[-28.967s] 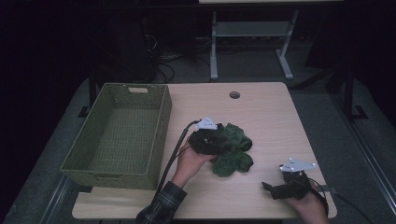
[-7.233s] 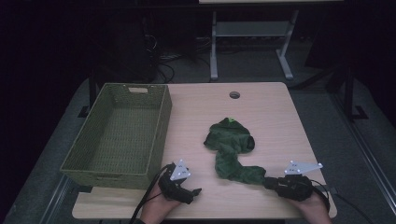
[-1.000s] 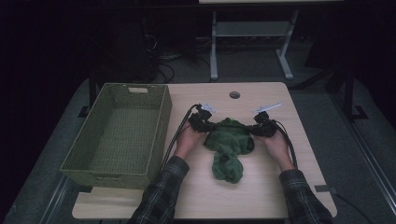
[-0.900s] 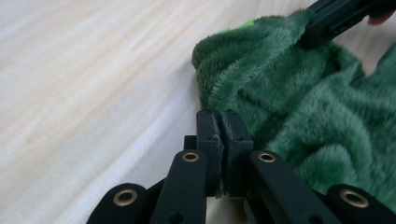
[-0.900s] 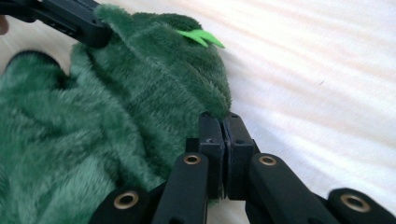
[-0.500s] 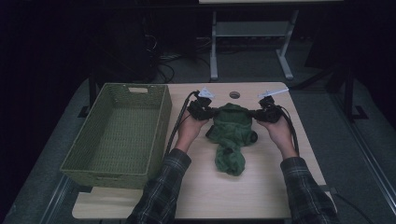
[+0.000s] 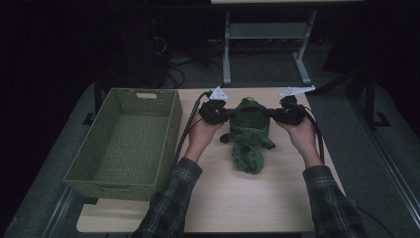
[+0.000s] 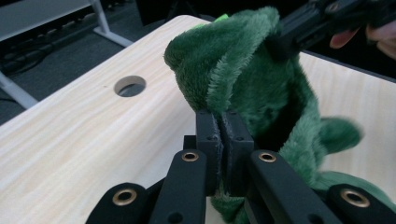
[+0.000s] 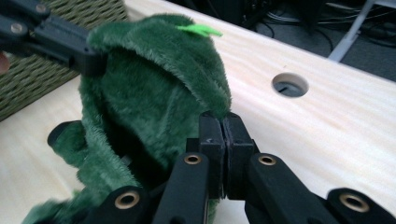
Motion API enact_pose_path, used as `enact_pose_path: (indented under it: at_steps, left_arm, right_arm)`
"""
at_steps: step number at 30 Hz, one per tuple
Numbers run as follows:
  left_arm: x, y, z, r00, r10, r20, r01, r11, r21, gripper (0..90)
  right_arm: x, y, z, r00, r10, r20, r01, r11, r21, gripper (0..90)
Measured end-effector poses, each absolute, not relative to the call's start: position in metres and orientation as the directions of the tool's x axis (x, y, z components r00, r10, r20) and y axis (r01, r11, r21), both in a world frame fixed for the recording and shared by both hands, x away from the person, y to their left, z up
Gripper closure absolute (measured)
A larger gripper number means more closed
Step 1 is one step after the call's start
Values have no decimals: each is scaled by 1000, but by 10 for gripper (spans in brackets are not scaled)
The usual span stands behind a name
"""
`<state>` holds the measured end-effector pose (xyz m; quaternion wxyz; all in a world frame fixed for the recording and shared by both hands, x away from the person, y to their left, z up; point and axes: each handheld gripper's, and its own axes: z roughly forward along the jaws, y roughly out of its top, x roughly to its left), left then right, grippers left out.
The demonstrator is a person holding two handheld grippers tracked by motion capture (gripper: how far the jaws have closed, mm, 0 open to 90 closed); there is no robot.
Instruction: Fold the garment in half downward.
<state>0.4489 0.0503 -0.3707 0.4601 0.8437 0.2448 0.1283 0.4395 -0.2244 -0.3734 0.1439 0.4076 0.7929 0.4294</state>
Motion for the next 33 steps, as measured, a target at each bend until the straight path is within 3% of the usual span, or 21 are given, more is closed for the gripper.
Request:
enact_pose_path:
  at_steps: [14, 33]
  left_arm:
    - [406, 60, -378, 877, 480, -34, 264, -421, 868, 869]
    - [356, 72, -410, 916, 401, -25, 228, -468, 854, 869]
  right_arm:
    - [385, -227, -389, -698, 708, 107, 461, 329, 824, 882]
    - [333, -223, -416, -749, 651, 124, 452, 366, 813, 875]
